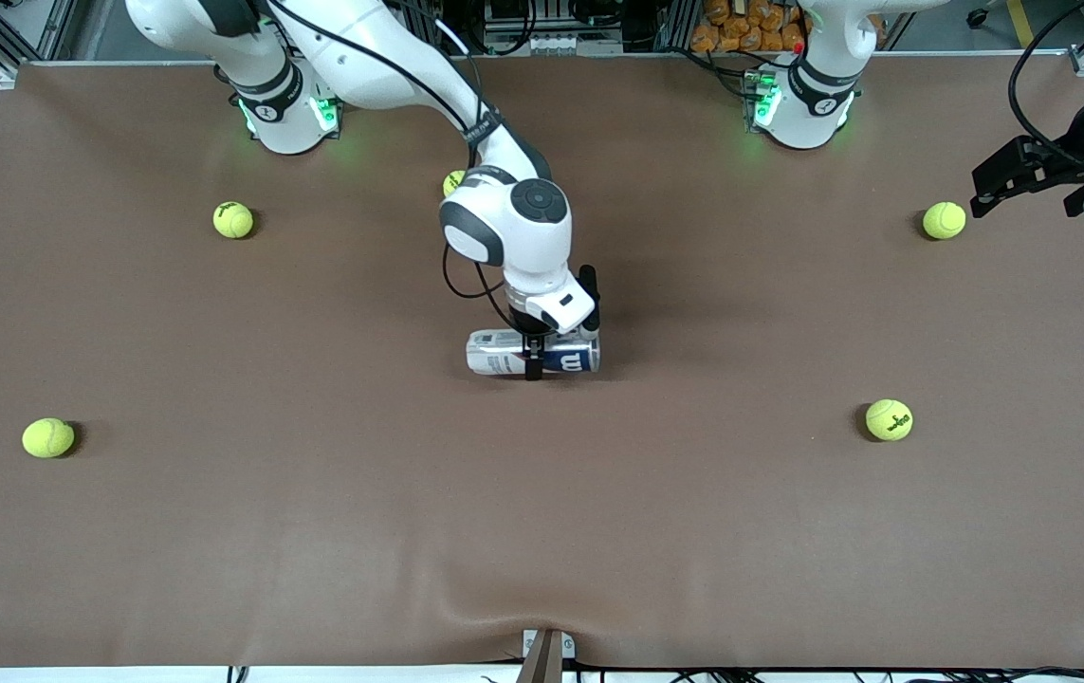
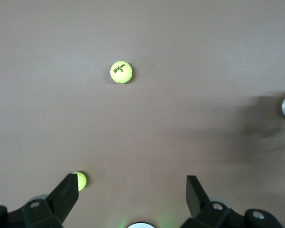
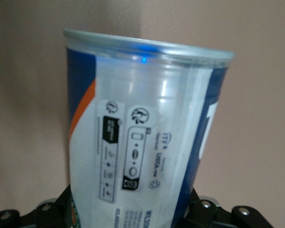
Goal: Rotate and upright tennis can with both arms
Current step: 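Lower the can lying flat onto the table middle with the right gripper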
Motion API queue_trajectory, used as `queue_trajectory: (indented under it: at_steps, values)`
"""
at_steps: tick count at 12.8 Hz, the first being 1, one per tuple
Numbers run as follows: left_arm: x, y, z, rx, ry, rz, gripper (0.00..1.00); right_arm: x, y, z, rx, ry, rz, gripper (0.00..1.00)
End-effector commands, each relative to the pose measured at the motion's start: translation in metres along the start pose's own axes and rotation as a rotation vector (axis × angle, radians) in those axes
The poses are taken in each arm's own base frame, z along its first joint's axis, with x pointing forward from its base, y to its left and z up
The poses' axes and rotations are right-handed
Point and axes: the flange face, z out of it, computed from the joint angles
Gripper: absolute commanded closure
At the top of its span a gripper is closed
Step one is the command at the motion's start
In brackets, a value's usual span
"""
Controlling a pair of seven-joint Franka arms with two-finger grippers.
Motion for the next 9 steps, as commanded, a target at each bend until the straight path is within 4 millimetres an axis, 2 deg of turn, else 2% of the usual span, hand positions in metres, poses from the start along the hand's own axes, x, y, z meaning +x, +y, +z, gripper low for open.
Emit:
queue_trajectory:
  at_steps: [1, 3, 5, 8, 9]
  values:
    - [0.000, 0.000, -0.001, -0.017, -0.007, 0.015, 0.00, 0.015, -0.001, 0.017, -0.058, -0.029, 0.009, 0.11]
    - [0.003, 0.001, 0.003, -0.017, -0.014, 0.017, 0.00, 0.020, -0.003, 0.035, -0.059, -0.033, 0.006, 0.10]
    - [0.004, 0.004, 0.004, -0.019, -0.016, 0.021, 0.00, 0.025, -0.001, 0.044, -0.065, -0.031, 0.004, 0.00]
    - [0.010, 0.013, 0.016, -0.021, -0.040, 0.034, 0.00, 0.027, 0.000, 0.037, -0.084, -0.036, -0.012, 0.00]
    - [0.013, 0.023, 0.025, -0.028, -0.059, 0.051, 0.00, 0.028, 0.002, 0.029, -0.086, -0.033, -0.006, 0.00]
